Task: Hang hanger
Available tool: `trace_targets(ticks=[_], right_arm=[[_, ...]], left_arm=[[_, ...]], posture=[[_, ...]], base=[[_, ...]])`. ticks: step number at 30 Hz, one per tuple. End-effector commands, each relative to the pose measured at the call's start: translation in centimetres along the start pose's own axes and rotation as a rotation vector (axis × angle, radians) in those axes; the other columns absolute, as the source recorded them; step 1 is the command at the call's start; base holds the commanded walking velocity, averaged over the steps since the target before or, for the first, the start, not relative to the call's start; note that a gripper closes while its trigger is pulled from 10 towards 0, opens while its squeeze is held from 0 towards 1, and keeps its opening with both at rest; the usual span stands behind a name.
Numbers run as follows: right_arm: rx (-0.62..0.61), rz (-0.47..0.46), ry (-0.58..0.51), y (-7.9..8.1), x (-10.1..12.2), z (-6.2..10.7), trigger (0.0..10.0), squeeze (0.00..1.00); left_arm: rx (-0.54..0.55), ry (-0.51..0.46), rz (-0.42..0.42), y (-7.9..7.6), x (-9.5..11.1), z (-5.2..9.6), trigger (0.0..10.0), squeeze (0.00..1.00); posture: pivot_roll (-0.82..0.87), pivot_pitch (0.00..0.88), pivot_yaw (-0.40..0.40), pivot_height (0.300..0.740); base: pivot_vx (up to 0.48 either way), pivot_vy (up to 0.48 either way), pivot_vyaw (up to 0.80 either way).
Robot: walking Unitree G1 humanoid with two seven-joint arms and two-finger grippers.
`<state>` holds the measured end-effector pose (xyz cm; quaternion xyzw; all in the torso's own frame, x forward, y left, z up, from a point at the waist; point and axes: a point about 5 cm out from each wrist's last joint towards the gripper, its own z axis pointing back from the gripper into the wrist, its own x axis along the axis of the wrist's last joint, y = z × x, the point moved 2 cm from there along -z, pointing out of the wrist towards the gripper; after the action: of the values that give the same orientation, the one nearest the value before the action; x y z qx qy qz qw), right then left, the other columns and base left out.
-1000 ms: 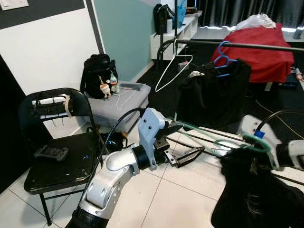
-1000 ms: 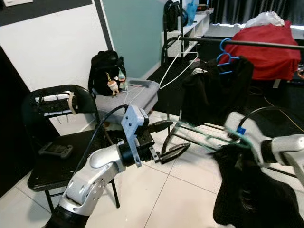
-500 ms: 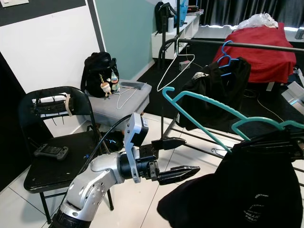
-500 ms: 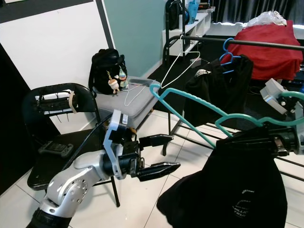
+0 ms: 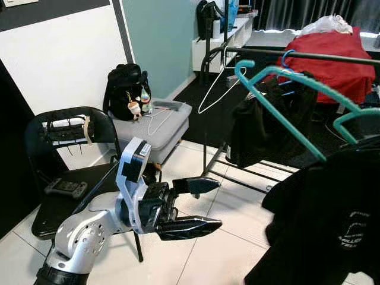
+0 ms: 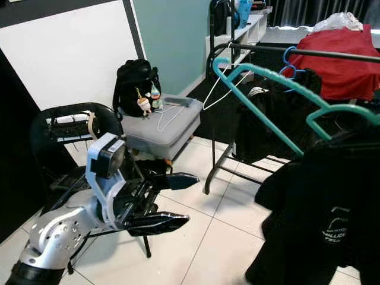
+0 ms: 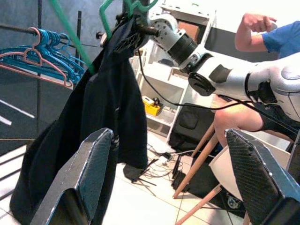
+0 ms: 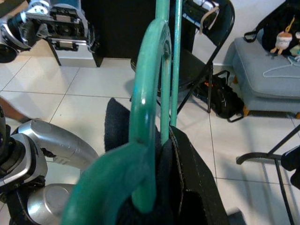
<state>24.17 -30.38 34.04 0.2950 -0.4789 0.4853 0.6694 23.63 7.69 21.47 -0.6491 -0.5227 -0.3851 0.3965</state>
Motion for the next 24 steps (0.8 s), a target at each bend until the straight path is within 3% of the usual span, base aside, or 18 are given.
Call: trace_targets(ticks=[1, 2, 4, 8, 13, 14, 15, 18, 20, 24], right_arm=[[0.029, 0.072, -0.056, 0.9, 2.6, 0.4, 0.0, 0.0], [0.029, 0.072, -0.056, 0.9, 2.6, 0.4, 0.0, 0.0], [0.072, 0.165, -0.115, 2.2, 5.5, 0.6, 0.0, 0.0], [0.118, 0.222, -0.15, 3.4, 7.0, 0.5, 0.0, 0.0], [0.149, 0.253, -0.157, 4.1, 7.5, 0.3, 0.0, 0.0], [0.164, 0.272, -0.171, 4.4, 8.0, 0.3, 0.0, 0.0], [0.164, 0.272, -0.171, 4.4, 8.0, 0.3, 0.0, 0.0], [0.183, 0.309, -0.206, 5.0, 8.9, 0.6, 0.0, 0.0], [0.183, 0.309, -0.206, 5.0, 8.9, 0.6, 0.0, 0.0], [0.2, 0.322, -0.229, 5.4, 9.5, 0.8, 0.0, 0.0]], left_arm=[[-0.005, -0.072, 0.064, 0.6, 0.2, -0.3, 10.0, 0.0], [-0.005, -0.072, 0.064, 0.6, 0.2, -0.3, 10.0, 0.0], [0.0, -0.269, 0.248, 1.9, 0.3, -2.0, 10.0, 0.0], [0.048, -0.31, 0.328, 3.0, -0.9, -3.6, 10.0, 0.0], [0.112, -0.296, 0.291, 3.9, -1.6, -4.5, 10.0, 0.0], [0.156, -0.274, 0.236, 4.6, -1.6, -4.5, 10.0, 0.0], [0.156, -0.274, 0.236, 4.6, -1.6, -4.5, 10.0, 0.0], [0.213, -0.222, 0.121, 5.7, -1.1, -3.6, 10.0, 0.0], [0.213, -0.222, 0.121, 5.7, -1.1, -3.6, 10.0, 0.0], [0.238, -0.19, 0.03, 6.3, 0.1, -1.6, 10.0, 0.0]], posture=[[-0.26, 0.0, 0.056, 0.74], [-0.26, 0.0, 0.056, 0.74], [-0.27, 0.0, 0.069, 0.74], [-0.27, 0.0, 0.073, 0.74], [-0.28, 0.0, 0.075, 0.74], [-0.28, 0.0, 0.075, 0.74], [-0.28, 0.0, 0.075, 0.74], [-0.27, 0.0, 0.076, 0.74], [-0.27, 0.0, 0.076, 0.74], [-0.27, 0.0, 0.072, 0.74]], base=[[0.0, 0.0, 0.0], [0.0, 0.0, 0.0], [0.0, 0.0, 0.0], [0.0, 0.0, 0.0], [0.0, 0.0, 0.0], [0.0, 0.0, 0.0], [0.0, 0.0, 0.0], [0.0, 0.0, 0.0], [0.0, 0.0, 0.0], [0.0, 0.0, 0.0]])
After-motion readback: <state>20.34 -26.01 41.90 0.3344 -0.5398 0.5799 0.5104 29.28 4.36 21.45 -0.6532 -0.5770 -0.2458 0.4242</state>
